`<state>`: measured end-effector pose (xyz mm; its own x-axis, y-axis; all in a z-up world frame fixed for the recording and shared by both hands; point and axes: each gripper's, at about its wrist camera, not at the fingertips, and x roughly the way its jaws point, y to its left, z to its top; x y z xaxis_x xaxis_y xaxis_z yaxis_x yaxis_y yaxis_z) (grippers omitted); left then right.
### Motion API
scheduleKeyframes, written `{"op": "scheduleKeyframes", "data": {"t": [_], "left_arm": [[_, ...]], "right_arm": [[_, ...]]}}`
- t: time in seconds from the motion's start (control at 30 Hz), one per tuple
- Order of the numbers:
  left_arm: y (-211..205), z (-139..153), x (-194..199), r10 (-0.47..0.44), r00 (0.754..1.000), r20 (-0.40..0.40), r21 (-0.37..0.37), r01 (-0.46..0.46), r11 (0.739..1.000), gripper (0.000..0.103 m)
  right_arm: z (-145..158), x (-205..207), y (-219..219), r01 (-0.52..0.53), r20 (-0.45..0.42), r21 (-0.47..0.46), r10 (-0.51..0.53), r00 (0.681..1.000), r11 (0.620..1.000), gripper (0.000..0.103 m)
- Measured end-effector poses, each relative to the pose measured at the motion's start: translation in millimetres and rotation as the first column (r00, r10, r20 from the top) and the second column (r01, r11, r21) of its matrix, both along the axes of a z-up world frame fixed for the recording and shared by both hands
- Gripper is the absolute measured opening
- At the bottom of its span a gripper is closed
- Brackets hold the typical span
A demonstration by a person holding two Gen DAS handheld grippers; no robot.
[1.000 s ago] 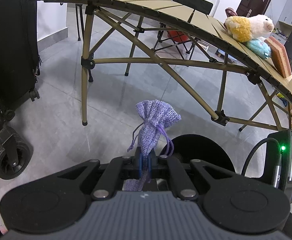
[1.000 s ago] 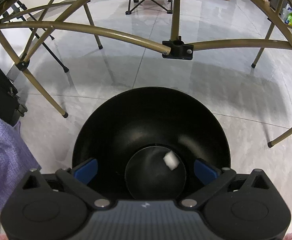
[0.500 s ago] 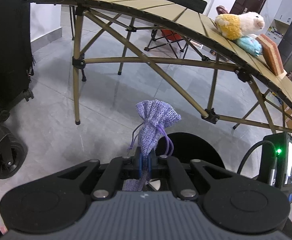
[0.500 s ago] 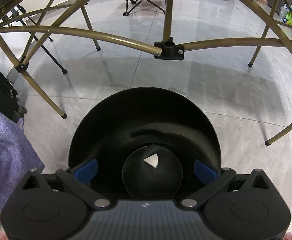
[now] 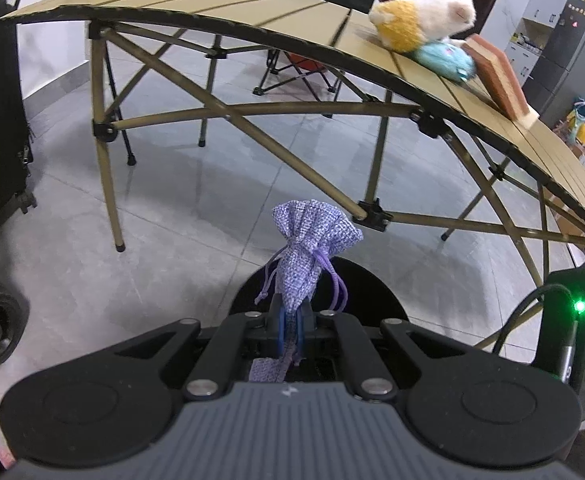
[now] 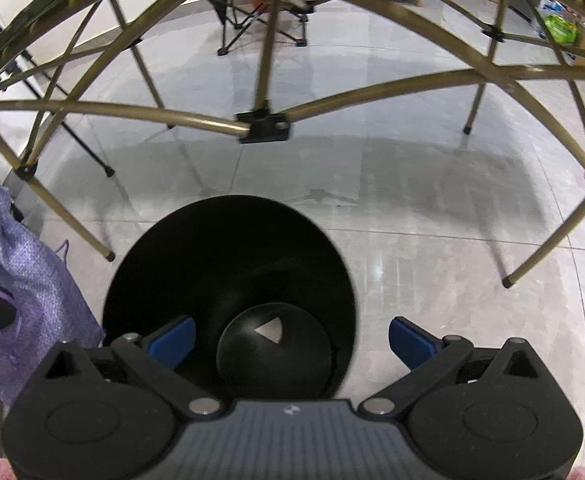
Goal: Collect trash
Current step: 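Move the left tool over the black bin and open it to drop the pouch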
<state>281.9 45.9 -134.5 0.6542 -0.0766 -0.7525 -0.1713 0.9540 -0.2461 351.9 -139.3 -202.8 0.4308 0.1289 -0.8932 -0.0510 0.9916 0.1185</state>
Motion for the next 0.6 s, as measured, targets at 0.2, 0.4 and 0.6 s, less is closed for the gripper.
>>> {"op": "scheduleKeyframes", "data": {"t": [0.2,0.4,0.6], "left_arm": [[-21.8,-4.1,7.5,-0.030,0.999,-0.015,0.009,0.030,1.000,0.006],[-41.7,-8.7,16.0,-0.059,0.998,-0.033,0.019,0.060,0.998,0.006],[-57.1,-18.3,27.4,-0.070,0.995,-0.075,0.027,0.072,0.997,0.006]], "right_arm": [[0.6,-4.1,-29.0,0.040,0.007,0.008,-0.041,0.999,0.999,0.103],[2.5,-9.7,-61.3,0.094,0.016,0.021,-0.094,0.995,0.995,0.103],[3.6,-14.4,-88.6,0.141,0.022,0.038,-0.142,0.990,0.989,0.103]]}}
